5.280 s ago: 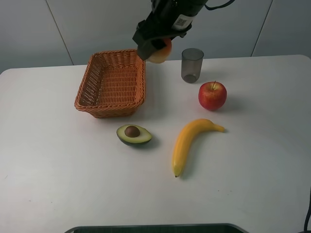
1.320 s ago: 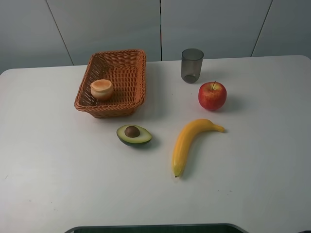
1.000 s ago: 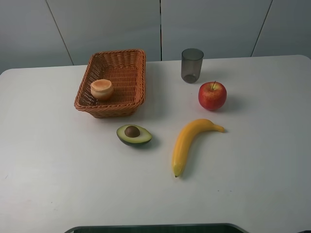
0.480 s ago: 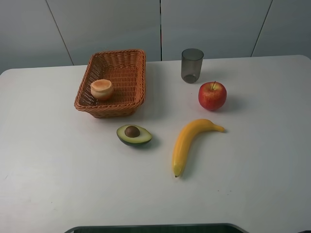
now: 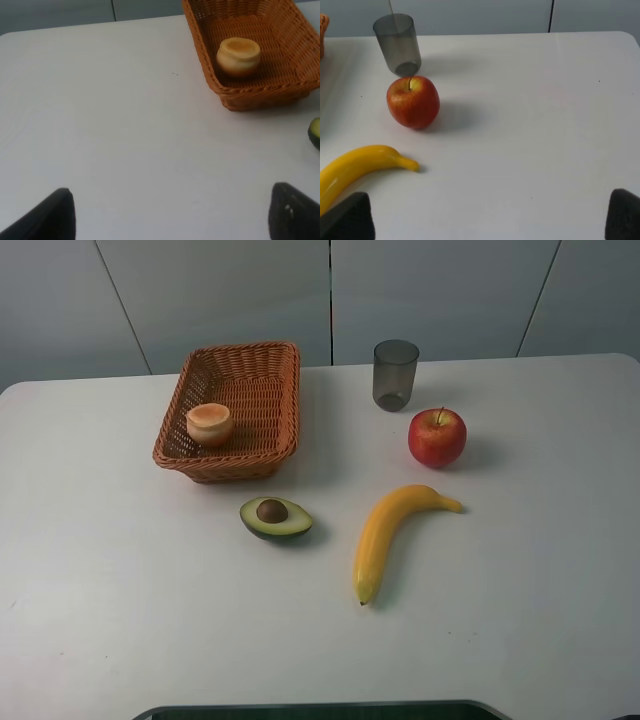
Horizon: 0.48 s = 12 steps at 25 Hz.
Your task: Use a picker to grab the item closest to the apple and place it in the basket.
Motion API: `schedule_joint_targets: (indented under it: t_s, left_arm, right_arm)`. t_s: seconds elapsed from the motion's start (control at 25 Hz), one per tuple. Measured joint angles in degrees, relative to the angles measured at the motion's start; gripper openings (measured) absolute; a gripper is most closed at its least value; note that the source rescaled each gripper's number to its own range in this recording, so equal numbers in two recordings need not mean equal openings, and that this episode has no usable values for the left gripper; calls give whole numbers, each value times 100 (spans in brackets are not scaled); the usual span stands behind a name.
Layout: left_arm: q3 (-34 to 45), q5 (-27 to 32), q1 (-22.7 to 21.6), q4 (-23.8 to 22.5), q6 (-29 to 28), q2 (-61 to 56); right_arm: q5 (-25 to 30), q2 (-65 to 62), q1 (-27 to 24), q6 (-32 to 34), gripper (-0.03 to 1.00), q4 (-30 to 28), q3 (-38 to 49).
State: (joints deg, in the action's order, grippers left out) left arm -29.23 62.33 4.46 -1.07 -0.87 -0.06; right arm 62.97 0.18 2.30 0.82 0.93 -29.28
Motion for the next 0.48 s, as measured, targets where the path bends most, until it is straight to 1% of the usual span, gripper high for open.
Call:
schedule_joint_targets:
  t_s: [0.48]
  left_arm:
    - [0, 0, 0, 0, 0, 0]
  right_arm:
    - [0, 0, 0, 0, 100, 0, 0]
